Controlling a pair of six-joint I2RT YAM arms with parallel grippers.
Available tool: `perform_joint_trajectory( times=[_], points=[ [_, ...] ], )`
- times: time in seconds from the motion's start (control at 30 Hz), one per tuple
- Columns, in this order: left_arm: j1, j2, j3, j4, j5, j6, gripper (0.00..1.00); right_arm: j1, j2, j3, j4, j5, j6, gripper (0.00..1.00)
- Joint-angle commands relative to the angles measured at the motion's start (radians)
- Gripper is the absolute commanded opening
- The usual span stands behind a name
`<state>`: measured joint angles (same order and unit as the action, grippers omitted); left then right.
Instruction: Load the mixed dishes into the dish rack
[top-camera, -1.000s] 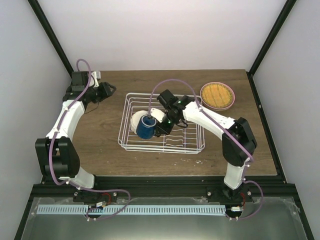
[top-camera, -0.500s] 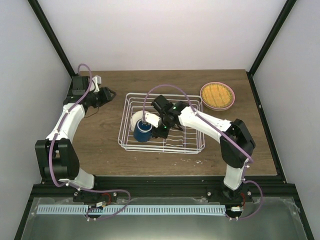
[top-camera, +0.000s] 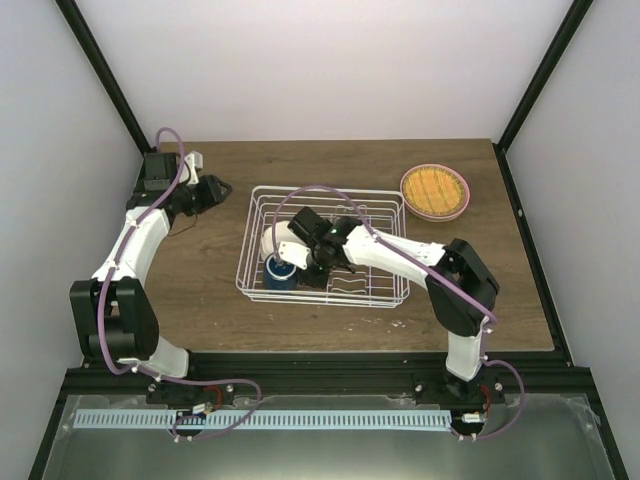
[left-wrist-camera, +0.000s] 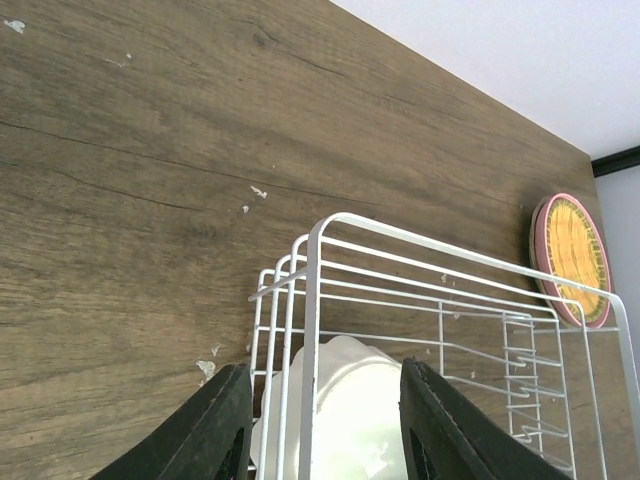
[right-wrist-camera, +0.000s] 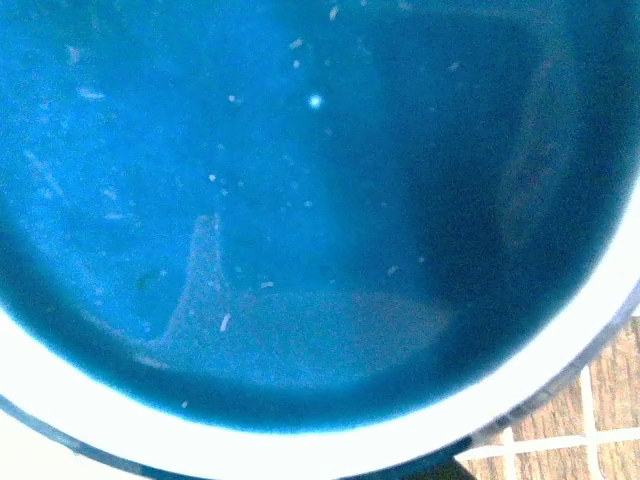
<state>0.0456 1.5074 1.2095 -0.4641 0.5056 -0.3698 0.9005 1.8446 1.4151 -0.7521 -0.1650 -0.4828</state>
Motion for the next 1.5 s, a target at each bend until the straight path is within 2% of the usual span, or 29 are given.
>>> perform_joint_trajectory(
  times=[0.0, 0.23, 0.37, 0.57, 0.87, 1.07, 1.2, 1.47],
  points=[
    [0.007, -0.007, 0.008, -0.015, 0.011, 0.024, 0.42, 0.024, 0.048, 0.046, 0.023, 0.032, -0.031, 0.01],
    [0.010, -0.003, 0.007, -0.021, 0.014, 0.026, 0.42, 0.029, 0.106, 0.102, 0.021, 0.063, -0.040, 0.02],
    [0.011, 0.000, 0.008, -0.022, 0.016, 0.026, 0.41, 0.032, 0.130, 0.136, 0.012, 0.067, -0.031, 0.06],
    [0.013, 0.011, 0.017, -0.023, 0.019, 0.023, 0.41, 0.038, 0.115, 0.127, 0.013, 0.077, -0.012, 0.34],
    [0.013, 0.031, 0.042, -0.027, 0.026, 0.022, 0.41, 0.050, 0.027, 0.077, 0.001, 0.116, 0.012, 0.55],
    [0.013, 0.034, 0.044, -0.028, 0.024, 0.020, 0.41, 0.049, -0.042, 0.036, -0.059, 0.172, 0.055, 0.62],
    [0.013, 0.039, 0.055, -0.022, 0.029, 0.015, 0.41, 0.044, -0.096, -0.002, -0.067, 0.192, 0.093, 0.64],
    [0.013, 0.061, 0.082, -0.019, 0.030, 0.009, 0.41, -0.080, -0.196, -0.013, -0.036, 0.130, 0.171, 0.69]
  ],
)
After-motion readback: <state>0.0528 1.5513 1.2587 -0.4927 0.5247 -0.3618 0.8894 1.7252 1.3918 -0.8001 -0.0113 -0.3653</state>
